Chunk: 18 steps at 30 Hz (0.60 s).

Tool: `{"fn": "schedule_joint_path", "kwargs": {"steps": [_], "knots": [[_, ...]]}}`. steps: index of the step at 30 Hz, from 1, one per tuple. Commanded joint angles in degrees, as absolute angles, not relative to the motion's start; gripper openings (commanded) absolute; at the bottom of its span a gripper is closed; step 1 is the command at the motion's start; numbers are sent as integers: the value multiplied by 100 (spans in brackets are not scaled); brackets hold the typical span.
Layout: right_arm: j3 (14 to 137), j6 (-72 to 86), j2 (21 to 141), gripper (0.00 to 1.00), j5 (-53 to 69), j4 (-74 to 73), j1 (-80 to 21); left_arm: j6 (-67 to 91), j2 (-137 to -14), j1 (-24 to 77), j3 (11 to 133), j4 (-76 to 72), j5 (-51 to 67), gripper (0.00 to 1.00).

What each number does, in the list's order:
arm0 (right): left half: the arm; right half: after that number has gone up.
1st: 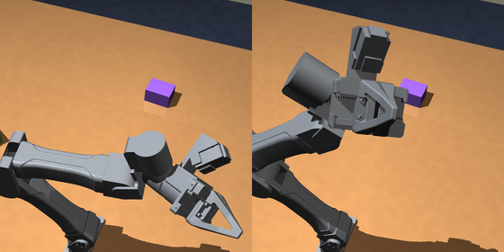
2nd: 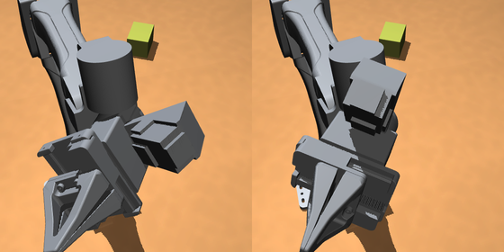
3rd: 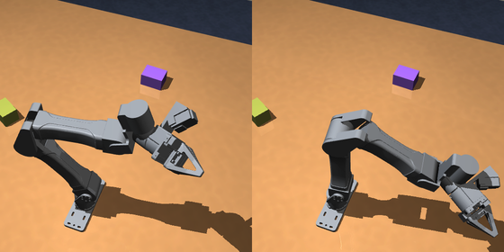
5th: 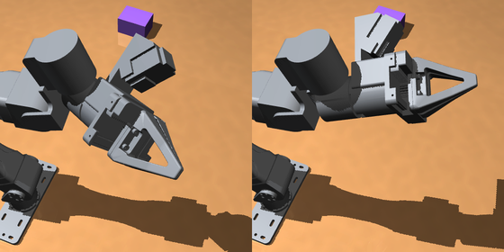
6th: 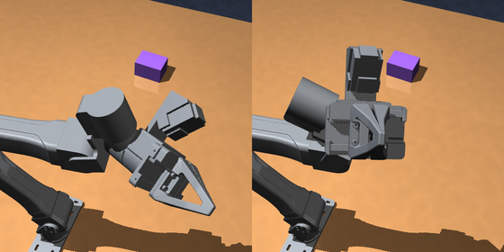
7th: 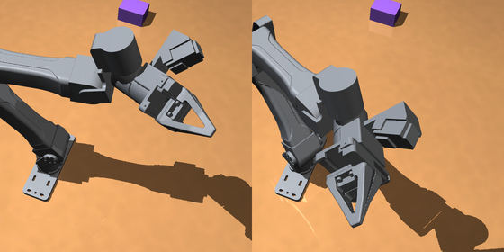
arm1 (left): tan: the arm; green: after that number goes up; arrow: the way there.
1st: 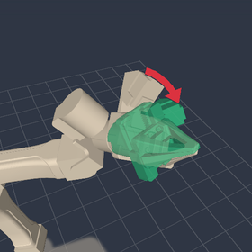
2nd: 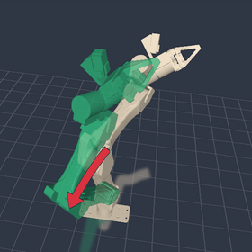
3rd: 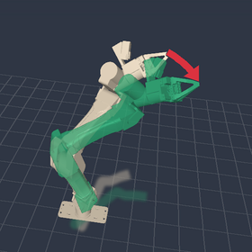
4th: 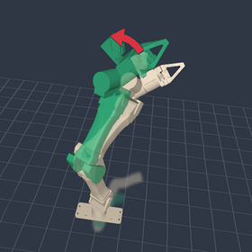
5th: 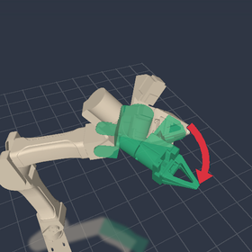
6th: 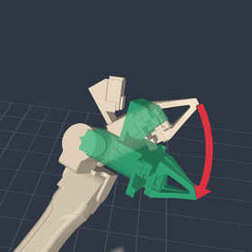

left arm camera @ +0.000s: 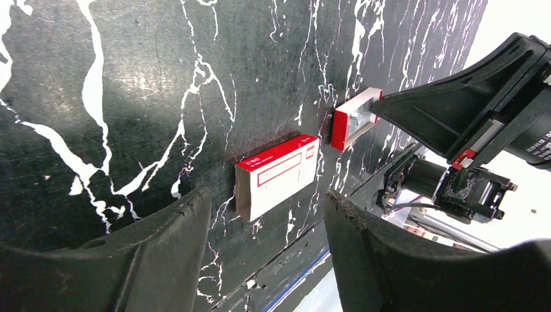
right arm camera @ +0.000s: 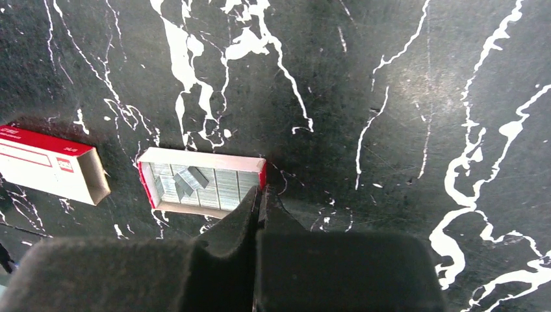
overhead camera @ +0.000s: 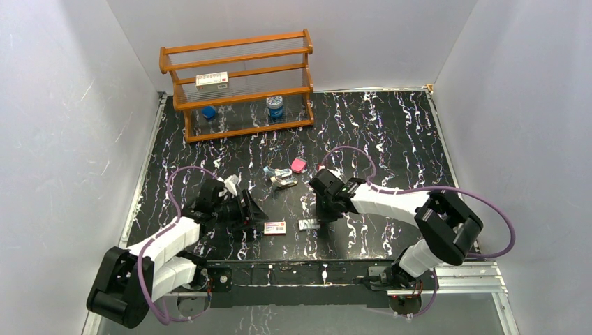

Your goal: Unload the staples from the stapler

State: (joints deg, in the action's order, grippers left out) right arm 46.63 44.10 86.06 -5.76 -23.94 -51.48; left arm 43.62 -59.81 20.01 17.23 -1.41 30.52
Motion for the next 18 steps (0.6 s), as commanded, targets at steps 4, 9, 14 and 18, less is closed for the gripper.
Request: {"fn": "schedule_joint_path", "kwargs": {"steps": [4,9,14,18], "knots": [[4925,4972,8665,4,-886,-2265,-5427,4399,-6062,2137,1583,-415,3217,59],[4952,5131,8709,4,-933,-2259,-5516,4443,-6144,2239,1607,-513,3207,58],[4990,5299,8771,4,-1033,-2175,-5654,4601,-6318,2352,1560,-814,3160,58],[5162,5351,8923,4,-1082,-2204,-5757,4726,-6475,2482,1599,-1003,3043,57]]}}
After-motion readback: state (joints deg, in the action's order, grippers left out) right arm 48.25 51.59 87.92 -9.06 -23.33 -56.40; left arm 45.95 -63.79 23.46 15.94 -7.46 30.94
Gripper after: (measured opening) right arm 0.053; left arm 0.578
